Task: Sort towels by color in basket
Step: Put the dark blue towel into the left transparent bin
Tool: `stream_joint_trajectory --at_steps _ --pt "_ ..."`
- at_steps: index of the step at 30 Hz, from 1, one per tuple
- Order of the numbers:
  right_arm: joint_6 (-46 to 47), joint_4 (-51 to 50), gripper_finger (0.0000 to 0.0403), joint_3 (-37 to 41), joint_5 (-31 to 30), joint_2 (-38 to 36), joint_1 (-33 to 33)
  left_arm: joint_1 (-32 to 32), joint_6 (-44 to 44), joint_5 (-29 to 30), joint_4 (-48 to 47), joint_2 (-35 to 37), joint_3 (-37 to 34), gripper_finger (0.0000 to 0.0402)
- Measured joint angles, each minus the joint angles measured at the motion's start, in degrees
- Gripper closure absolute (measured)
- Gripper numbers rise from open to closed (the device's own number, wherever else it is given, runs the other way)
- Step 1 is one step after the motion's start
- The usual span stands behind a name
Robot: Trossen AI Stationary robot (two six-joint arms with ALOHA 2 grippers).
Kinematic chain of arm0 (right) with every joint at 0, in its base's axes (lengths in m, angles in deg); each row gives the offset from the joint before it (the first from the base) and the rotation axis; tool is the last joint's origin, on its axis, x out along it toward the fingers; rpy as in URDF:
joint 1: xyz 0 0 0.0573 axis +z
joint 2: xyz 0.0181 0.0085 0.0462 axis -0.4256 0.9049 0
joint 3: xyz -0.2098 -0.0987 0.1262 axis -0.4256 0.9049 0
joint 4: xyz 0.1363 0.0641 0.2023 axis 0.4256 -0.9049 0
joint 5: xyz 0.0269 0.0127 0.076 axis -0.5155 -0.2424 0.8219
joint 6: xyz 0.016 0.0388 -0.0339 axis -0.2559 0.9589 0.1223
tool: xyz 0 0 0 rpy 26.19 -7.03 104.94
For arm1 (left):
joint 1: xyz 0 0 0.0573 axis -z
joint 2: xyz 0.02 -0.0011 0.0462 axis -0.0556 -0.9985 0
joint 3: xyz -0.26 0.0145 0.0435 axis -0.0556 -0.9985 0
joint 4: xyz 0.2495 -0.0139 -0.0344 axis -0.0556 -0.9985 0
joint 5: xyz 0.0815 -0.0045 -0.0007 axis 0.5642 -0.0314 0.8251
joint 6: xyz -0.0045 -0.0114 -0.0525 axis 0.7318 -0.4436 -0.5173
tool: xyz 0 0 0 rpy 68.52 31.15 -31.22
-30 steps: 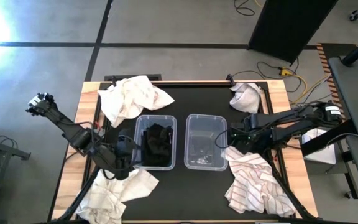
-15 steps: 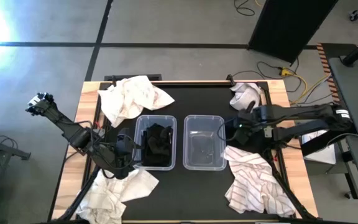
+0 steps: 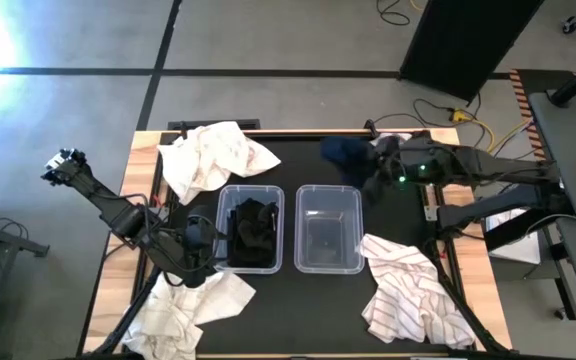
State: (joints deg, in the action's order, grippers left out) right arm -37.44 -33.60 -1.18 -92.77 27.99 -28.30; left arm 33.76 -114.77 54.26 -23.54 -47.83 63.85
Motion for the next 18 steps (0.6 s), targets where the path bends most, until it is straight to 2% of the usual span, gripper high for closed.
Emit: stream_joint_trajectory --at_steps 4,6,14,18 --pt "-4.6 19.9 0.0385 1.5 7.1 4.8 3.3 0.0 -1.6 -0.1 -3.2 0.7 0.0 0.0161" --pt "-6.8 28.3 0.0385 2.2 8.0 8.9 5.5 0.0 -3.4 -0.1 -5.0 1.8 0.0 0.0166" --pt "-10.0 48.5 0.0385 0.7 8.1 28.1 9.0 0.4 -5.9 -0.3 -7.6 6.3 0.0 0.017" --pt "-11.5 54.4 0.0385 -2.5 8.3 36.1 9.2 0.4 -4.9 -0.2 -7.1 8.8 0.1 0.017"
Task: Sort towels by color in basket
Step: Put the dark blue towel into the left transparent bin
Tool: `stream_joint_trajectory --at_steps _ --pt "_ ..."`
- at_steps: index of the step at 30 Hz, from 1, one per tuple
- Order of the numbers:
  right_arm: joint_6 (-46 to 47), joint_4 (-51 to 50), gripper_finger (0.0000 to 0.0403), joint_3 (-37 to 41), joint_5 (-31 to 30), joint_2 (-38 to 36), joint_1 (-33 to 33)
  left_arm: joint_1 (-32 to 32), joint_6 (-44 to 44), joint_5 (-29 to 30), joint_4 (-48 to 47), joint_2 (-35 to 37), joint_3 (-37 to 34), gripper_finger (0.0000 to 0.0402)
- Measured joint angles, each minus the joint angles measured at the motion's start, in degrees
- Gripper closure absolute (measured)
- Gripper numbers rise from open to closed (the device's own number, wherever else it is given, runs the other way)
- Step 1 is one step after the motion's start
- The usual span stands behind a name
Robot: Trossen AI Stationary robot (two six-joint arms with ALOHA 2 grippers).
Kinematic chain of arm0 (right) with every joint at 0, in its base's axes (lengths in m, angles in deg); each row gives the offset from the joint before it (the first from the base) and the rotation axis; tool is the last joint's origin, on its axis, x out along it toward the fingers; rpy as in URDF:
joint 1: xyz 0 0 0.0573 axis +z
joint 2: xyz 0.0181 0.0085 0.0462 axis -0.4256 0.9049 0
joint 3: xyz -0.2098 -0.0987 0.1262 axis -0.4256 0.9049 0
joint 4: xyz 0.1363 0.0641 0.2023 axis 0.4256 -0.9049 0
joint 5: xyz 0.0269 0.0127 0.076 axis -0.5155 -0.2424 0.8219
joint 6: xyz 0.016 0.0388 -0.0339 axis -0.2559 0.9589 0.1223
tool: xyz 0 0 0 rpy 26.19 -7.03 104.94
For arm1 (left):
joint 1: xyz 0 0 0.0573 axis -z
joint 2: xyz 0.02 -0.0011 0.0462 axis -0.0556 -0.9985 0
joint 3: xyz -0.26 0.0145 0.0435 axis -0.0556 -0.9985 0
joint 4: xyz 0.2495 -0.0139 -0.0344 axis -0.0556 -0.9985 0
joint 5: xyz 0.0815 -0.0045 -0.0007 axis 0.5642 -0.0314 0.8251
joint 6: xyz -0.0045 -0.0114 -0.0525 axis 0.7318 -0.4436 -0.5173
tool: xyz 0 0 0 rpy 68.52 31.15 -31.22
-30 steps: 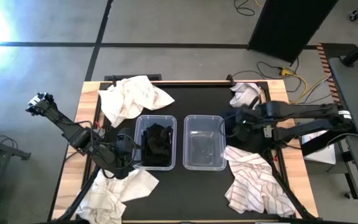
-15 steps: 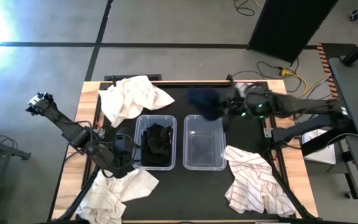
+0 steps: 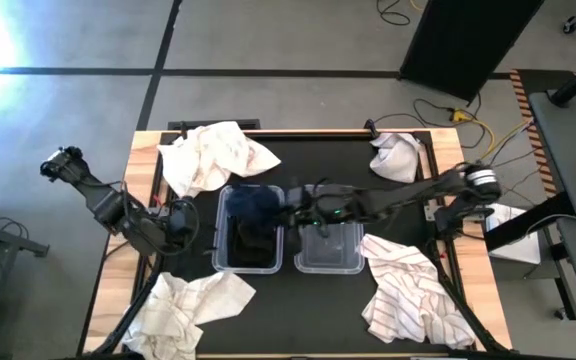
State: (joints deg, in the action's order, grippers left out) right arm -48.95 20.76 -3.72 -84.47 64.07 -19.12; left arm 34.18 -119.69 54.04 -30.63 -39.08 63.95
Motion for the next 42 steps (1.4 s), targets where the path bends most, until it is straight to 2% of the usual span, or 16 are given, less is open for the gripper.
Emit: stream_joint_trajectory --at_steps 10,13,21,25,28,32,36,42 --pt "-0.7 -2.1 0.0385 -10.0 0.0 16.2 -0.2 0.0 8.0 2.3 1.5 5.1 2.3 0.017" --pt "1.4 -11.4 0.0385 -15.8 1.0 20.8 -0.6 0.0 9.7 3.8 1.5 5.7 2.5 0.017" --pt "2.0 -47.3 0.0378 -34.8 1.3 29.1 -0.7 0.0 14.0 3.8 1.4 5.8 2.5 0.017" --pt "1.7 -61.5 0.0377 -44.2 1.4 32.9 -0.7 0.0 15.9 3.8 1.4 6.6 2.5 0.017" --pt "1.2 -65.8 0.0376 -48.9 1.5 35.4 -0.7 0.0 16.6 3.8 1.4 7.8 2.5 0.017" --pt "0.3 -66.4 0.0372 -52.1 4.9 39.0 -0.9 0.0 17.1 5.0 1.4 9.2 2.5 0.017" --pt "0.3 -66.5 0.0341 -53.5 7.5 41.9 -1.4 0.0 17.1 5.2 1.4 9.9 2.4 0.017" --pt "-0.7 -66.7 0.025 -53.7 7.1 40.9 -1.3 0.0 17.1 5.2 -0.7 9.9 2.4 0.017"
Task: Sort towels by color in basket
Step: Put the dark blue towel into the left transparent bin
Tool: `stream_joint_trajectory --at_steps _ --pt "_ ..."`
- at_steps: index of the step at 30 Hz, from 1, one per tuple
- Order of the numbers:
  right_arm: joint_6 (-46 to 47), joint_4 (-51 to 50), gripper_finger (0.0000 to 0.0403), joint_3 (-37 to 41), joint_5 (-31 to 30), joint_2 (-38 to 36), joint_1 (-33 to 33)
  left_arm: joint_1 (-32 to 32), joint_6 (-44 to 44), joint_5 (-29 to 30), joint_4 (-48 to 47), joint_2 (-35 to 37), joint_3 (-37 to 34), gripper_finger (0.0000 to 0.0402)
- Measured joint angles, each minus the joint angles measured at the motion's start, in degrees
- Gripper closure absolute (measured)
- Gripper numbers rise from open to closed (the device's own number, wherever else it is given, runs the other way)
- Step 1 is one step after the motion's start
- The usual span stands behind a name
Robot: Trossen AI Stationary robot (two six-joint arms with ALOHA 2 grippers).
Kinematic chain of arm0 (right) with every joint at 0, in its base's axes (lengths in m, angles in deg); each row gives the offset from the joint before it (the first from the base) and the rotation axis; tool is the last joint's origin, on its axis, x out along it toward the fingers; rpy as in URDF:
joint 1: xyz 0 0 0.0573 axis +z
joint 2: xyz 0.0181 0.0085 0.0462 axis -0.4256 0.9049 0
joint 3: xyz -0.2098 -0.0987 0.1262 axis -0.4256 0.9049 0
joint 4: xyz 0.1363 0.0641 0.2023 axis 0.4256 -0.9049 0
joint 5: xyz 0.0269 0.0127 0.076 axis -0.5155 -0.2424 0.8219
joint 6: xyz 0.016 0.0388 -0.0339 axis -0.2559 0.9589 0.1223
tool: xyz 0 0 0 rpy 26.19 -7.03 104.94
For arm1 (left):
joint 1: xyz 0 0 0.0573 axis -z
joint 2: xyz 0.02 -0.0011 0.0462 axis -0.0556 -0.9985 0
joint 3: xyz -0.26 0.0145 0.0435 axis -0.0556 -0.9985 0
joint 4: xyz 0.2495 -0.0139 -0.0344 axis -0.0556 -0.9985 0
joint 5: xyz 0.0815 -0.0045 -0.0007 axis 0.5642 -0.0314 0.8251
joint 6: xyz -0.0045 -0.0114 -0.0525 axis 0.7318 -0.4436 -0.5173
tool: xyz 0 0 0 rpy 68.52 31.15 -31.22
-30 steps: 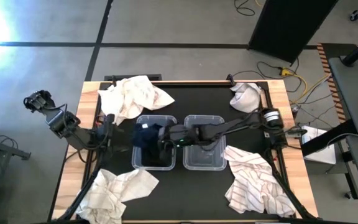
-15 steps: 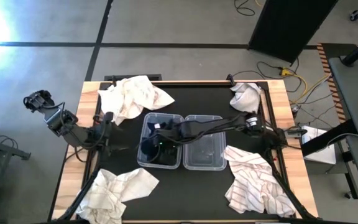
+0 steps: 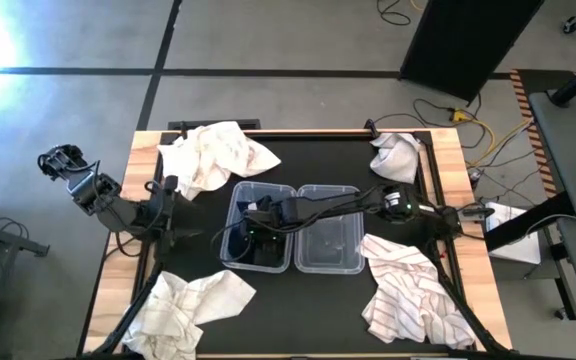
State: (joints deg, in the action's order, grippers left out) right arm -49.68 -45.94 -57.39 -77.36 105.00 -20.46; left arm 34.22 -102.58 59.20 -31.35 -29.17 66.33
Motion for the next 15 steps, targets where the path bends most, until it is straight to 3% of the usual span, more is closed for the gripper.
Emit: stream_joint_trajectory --at_steps 8,15 --pt "-0.8 -2.6 0.014 -0.5 -0.2 -7.5 0.3 0.0 0.1 0.3 0.0 -0.1 -1.3 0.017" --pt "2.1 -9.7 0.0083 -0.5 -0.3 -13.5 0.3 0.0 1.1 3.4 0.1 -0.7 -1.7 0.017"
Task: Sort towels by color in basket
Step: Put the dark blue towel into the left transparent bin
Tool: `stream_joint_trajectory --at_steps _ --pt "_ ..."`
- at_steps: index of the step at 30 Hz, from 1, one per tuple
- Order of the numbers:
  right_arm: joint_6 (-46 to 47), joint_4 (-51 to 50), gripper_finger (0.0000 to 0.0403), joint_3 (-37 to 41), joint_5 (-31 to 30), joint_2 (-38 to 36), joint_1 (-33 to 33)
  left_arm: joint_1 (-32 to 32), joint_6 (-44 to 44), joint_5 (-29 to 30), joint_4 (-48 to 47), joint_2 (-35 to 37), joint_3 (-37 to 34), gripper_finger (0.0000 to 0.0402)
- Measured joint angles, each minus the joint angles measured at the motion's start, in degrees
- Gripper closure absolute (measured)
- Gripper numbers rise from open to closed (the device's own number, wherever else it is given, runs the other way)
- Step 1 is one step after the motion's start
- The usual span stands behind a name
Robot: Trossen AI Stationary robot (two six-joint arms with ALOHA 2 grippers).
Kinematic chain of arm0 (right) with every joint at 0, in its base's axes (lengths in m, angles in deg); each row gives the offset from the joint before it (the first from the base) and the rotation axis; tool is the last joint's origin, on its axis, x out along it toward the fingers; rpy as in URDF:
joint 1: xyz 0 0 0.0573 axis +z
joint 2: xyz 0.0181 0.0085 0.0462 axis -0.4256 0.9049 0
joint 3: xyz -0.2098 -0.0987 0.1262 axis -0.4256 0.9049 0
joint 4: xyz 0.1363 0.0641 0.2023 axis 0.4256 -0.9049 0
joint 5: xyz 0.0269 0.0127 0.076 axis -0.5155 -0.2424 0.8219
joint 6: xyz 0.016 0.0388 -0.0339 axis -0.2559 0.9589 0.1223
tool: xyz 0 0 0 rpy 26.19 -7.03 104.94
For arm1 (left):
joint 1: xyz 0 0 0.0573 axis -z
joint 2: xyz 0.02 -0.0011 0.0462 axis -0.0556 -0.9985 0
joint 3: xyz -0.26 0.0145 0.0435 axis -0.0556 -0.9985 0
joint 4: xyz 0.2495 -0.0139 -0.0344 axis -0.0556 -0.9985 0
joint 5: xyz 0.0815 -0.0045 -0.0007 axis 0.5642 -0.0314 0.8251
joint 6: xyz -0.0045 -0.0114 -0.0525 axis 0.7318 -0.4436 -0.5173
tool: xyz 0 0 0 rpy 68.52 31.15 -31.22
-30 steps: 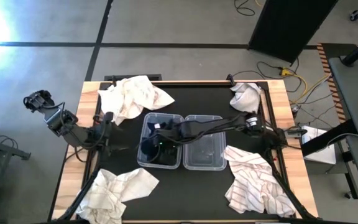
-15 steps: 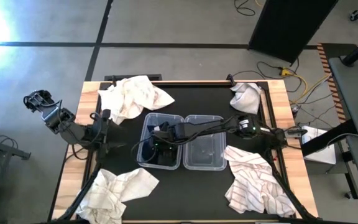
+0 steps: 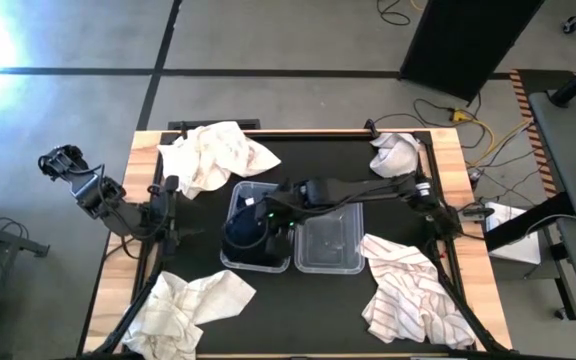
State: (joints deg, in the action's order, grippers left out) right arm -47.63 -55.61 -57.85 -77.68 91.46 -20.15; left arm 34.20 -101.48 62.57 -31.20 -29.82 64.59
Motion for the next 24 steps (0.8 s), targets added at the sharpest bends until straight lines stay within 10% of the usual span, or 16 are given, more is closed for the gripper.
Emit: stream_joint_trajectory --at_steps 13,20,24 --pt "4.3 11.5 0.0093 1.4 -16.5 2.6 1.5 0.0 2.1 1.1 2.7 -2.8 0.0 0.017" --pt "7.4 12.6 0.0113 1.5 4.2 13.8 0.3 0.0 2.1 1.1 3.1 -2.5 0.0 0.017" --pt "6.8 12.2 0.0118 1.4 6.2 17.0 -0.4 0.0 2.1 1.1 3.4 -2.2 0.0 0.017"
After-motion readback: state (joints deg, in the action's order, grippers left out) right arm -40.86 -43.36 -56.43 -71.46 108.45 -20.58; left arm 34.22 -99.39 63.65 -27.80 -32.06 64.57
